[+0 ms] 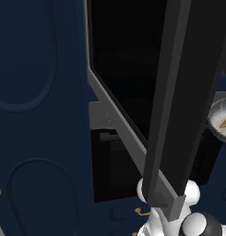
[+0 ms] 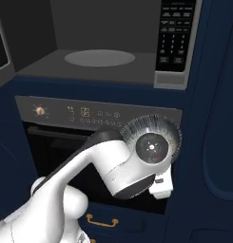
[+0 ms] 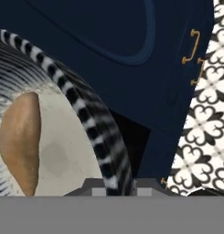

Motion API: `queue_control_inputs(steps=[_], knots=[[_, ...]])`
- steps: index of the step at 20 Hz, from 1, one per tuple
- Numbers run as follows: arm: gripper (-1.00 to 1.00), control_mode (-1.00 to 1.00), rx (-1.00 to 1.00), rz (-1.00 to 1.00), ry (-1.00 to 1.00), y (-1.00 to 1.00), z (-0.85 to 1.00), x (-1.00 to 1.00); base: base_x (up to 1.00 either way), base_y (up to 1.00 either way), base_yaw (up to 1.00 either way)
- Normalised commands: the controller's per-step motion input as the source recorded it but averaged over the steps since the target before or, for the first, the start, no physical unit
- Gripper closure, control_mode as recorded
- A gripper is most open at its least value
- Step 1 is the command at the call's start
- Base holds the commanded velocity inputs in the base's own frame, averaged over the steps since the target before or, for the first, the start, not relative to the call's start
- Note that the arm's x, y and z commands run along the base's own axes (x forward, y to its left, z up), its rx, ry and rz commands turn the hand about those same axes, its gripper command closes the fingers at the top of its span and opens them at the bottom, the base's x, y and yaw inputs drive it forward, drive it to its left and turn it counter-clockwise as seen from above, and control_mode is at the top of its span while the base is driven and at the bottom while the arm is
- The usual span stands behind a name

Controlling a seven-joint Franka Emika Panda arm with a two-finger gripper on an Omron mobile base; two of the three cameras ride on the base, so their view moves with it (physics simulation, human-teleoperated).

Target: Pick the sweet potato from the sink and place it in the bowl. Then pick the bowl and place it in the microwave. Then close the microwave door and press the start button.

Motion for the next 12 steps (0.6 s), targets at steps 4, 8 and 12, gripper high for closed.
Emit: queue_control_inputs(steps=[4, 8, 12], knots=[[1.0, -1.0, 0.03, 0.0, -0.05, 0.17, 0.92, -0.69, 0.0, 0.0, 0.0], [1.0, -1.0, 0.05, 0.0, 0.02, 0.49, 1.0, -0.02, 0.0, 0.0, 0.0], [1.0, -1.0, 0.07, 0.01, 0.01, 0.56, 0.78, 0.0, 0.0, 0.0, 0.0]])
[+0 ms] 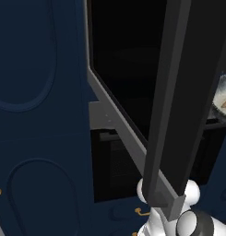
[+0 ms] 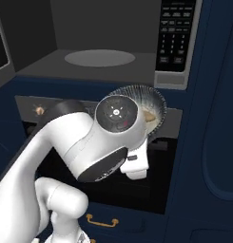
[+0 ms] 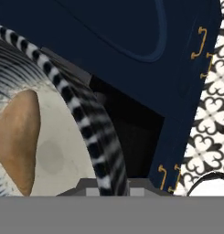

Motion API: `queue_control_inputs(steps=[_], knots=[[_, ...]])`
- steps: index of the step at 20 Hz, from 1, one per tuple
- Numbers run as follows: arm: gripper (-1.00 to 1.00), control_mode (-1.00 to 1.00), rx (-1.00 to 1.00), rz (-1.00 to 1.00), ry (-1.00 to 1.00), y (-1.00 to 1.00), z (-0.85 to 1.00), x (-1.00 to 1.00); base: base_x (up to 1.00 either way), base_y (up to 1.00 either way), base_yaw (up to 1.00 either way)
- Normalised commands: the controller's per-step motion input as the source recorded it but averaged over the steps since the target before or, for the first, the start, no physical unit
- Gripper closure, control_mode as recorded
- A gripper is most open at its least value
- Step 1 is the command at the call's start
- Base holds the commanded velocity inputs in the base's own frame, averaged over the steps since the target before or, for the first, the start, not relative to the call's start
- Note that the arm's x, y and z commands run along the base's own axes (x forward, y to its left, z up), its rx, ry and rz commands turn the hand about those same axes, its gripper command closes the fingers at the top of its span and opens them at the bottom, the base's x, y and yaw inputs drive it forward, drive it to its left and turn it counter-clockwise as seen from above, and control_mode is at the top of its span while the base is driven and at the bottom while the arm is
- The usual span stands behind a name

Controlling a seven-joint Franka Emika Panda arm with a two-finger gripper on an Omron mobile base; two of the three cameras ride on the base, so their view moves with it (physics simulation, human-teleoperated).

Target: Pick the sweet potato from the sink and place it in the bowl. Then pick the bowl and place it in the microwave. Then close the microwave door and press the start button.

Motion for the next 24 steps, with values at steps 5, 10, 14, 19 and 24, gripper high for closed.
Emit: queue_control_inputs(steps=[5, 10, 14, 19, 24], knots=[[1.0, -1.0, 0.05, 0.08, 0.02, 0.64, 0.37, 0.15, 0.0, 0.0, 0.0], [1.0, -1.0, 0.1, 0.11, 0.01, 0.62, 0.3, 0.54, 0.0, 0.0, 0.0], [1.0, -1.0, 0.11, 0.05, -0.02, 0.13, 0.34, 0.91, 0.0, 0.0, 0.0], [1.0, -1.0, 0.0, 0.05, -0.09, 0.04, 0.4, 0.97, 0.0, 0.0, 0.0], [1.0, -1.0, 0.0, 0.07, -0.02, 0.3, 0.2, 0.86, 0.0, 0.0, 0.0]])
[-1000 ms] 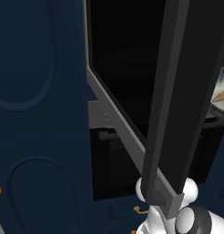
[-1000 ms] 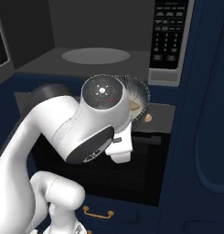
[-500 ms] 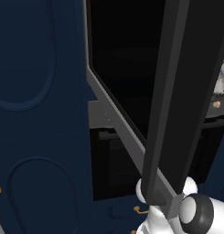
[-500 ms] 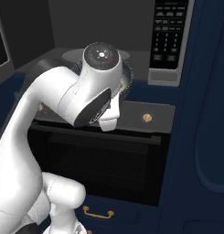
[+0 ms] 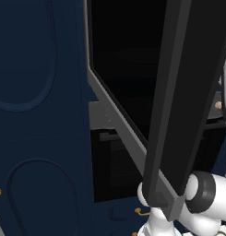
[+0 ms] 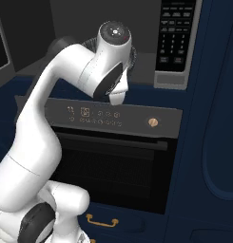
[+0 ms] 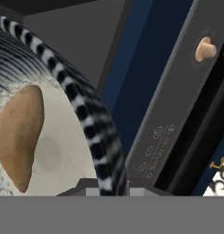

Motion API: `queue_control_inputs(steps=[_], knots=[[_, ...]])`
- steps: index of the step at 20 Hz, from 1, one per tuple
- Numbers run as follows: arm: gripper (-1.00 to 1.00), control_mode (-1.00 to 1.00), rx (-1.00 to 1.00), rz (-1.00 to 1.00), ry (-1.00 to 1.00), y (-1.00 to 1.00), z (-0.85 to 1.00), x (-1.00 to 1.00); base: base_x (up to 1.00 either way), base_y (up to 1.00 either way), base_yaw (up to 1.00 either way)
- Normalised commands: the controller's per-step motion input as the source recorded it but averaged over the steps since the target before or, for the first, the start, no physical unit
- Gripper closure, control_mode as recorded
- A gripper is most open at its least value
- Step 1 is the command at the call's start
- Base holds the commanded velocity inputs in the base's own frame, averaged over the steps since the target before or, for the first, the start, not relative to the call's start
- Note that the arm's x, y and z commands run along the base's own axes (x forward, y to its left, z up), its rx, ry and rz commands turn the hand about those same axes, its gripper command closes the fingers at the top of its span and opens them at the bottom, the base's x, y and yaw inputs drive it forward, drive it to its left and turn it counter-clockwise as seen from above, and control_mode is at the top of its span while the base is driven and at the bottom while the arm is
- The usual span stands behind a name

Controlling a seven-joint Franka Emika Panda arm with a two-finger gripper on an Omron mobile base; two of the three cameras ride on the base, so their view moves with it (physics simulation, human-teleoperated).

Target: Pick the sweet potato from the sink and place it in the bowl. Then pick the bowl and place it in the microwave. Then close the microwave door and press the start button.

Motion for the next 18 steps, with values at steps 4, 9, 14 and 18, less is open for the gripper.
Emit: queue_control_inputs(steps=[4, 9, 14, 18], knots=[[1.0, -1.0, 0.0, 0.06, 0.0, 0.4, 0.04, 0.95, 0.0, 0.0, 0.0], [1.0, -1.0, 0.0, 0.03, 0.0, 0.34, 0.25, 0.49, 0.0, 0.0, 0.0], [1.0, -1.0, 0.0, 0.05, 0.0, 0.29, 0.04, 0.45, 0.0, 0.0, 0.0], [1.0, -1.0, 0.0, 0.02, 0.0, 0.02, 0.0, 0.55, 0.0, 0.0, 0.0]])
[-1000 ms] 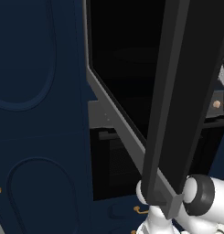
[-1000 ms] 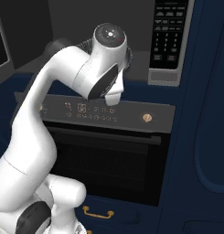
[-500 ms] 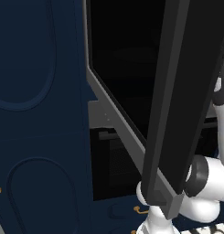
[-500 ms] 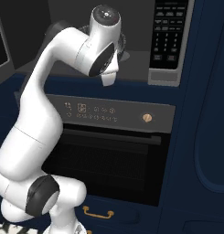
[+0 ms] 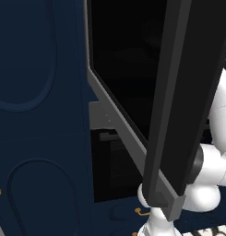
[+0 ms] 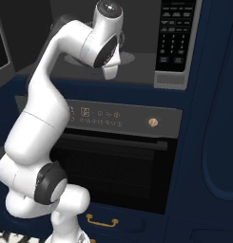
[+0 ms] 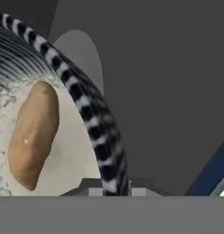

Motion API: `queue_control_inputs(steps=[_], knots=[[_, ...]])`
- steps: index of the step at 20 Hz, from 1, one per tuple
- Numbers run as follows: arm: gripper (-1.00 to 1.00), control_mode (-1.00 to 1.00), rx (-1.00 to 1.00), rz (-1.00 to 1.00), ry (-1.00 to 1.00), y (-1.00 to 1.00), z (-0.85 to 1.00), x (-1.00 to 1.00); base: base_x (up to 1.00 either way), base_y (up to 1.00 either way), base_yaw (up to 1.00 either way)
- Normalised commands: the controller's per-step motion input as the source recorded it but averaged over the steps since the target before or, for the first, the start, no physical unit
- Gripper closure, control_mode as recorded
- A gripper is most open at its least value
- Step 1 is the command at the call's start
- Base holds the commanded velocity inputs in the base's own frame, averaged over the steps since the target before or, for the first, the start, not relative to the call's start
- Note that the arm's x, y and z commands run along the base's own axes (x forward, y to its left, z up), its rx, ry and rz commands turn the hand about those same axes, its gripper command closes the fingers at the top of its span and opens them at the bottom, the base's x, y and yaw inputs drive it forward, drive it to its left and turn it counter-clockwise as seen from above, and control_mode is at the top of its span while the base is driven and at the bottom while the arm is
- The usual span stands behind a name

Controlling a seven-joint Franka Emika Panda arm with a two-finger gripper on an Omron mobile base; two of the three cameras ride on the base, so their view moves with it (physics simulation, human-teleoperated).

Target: Pick the sweet potato from the sink and place it in the bowl. Then pick the bowl and place it in the microwave. Then close the microwave door and press the start button.

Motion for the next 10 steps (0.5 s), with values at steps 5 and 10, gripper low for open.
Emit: queue_control_inputs(steps=[5, 10], knots=[[1.0, -1.0, 0.0, 0.02, 0.0, 0.06, 0.0, 0.52, 0.0, 0.0, 0.0], [1.0, -1.0, 0.0, 0.01, 0.0, 0.05, 0.0, 0.53, 0.0, 0.0, 0.0]])
